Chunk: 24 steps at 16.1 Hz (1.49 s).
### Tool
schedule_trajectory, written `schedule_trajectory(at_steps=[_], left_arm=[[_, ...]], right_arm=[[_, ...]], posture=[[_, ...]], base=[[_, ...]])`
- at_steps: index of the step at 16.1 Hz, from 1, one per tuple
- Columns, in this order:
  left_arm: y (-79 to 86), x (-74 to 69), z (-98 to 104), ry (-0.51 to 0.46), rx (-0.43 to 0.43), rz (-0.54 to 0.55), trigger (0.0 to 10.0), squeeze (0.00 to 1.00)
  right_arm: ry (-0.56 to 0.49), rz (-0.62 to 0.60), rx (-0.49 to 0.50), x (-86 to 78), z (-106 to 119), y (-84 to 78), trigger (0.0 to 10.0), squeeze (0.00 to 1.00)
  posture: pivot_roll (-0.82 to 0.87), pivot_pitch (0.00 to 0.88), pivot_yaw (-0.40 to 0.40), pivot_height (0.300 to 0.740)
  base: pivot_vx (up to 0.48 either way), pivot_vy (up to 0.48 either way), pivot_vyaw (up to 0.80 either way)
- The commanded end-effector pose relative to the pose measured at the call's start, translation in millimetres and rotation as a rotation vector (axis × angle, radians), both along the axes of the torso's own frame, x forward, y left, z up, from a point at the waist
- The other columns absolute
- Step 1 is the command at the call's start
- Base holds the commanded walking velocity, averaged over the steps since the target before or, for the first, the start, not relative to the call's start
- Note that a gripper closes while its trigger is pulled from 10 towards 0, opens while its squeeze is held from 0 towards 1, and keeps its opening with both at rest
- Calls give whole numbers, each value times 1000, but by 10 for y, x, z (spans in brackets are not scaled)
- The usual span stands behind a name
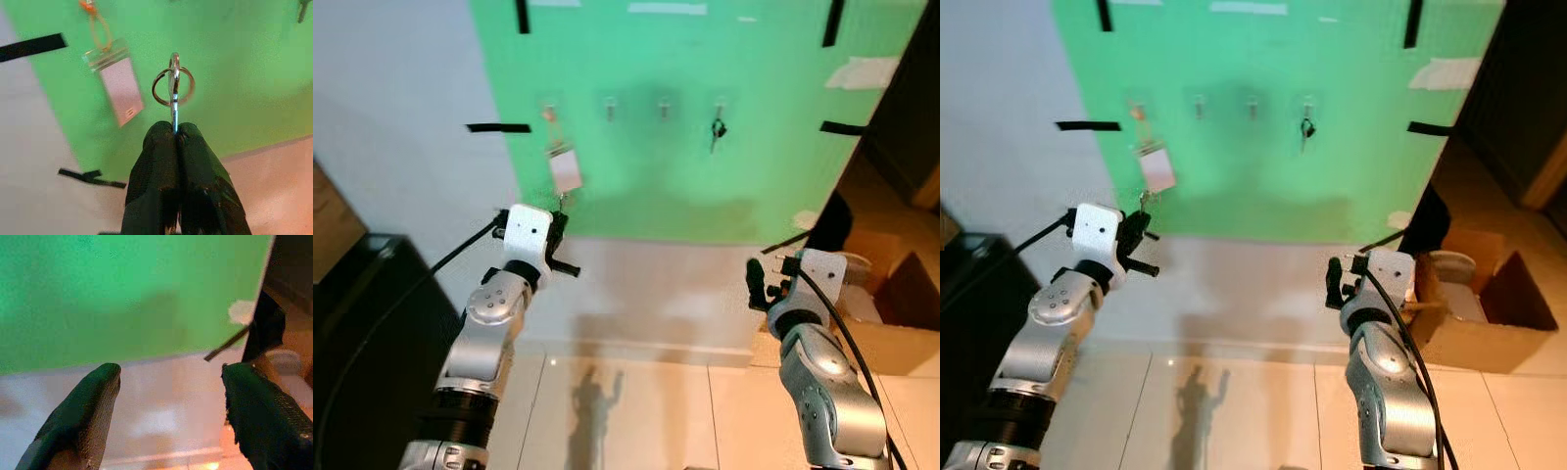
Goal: Hang keys on a hook
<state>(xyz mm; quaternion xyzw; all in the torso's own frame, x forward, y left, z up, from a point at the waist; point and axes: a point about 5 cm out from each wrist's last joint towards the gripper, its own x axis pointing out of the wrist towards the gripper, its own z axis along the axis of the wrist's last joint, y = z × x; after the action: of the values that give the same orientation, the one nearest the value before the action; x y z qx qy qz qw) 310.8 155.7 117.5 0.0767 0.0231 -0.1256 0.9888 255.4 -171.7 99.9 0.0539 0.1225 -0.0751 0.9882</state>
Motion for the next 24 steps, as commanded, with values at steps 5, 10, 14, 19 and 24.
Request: schedule_trajectory(at_steps=[5, 10, 14, 19, 24], left_arm=[[65, 45, 124, -35, -1, 12, 10000, 0], [98, 68, 154, -44, 7, 10, 10000, 0], [99, 74, 164, -47, 13, 0, 10000, 0], [99, 79, 171, -50, 13, -6, 10000, 0], [111, 89, 194, -58, 7, -11, 10000, 0]], right_arm=[[-63, 97, -56, 73, 71, 107, 10000, 0], [-67, 113, -18, 77, 42, 148, 10000, 0], [-73, 113, -29, 74, 32, 148, 10000, 0], [-85, 124, -38, 74, 28, 159, 10000, 0], [-96, 149, -52, 101, 37, 191, 10000, 0]], posture=[[-64, 0, 31, 740], [-64, 0, 39, 740], [-66, 0, 44, 740], [-66, 0, 47, 740], [-62, 0, 45, 740]], base=[[244, 0, 0], [245, 0, 0], [250, 0, 0], [249, 0, 0], [265, 0, 0]])
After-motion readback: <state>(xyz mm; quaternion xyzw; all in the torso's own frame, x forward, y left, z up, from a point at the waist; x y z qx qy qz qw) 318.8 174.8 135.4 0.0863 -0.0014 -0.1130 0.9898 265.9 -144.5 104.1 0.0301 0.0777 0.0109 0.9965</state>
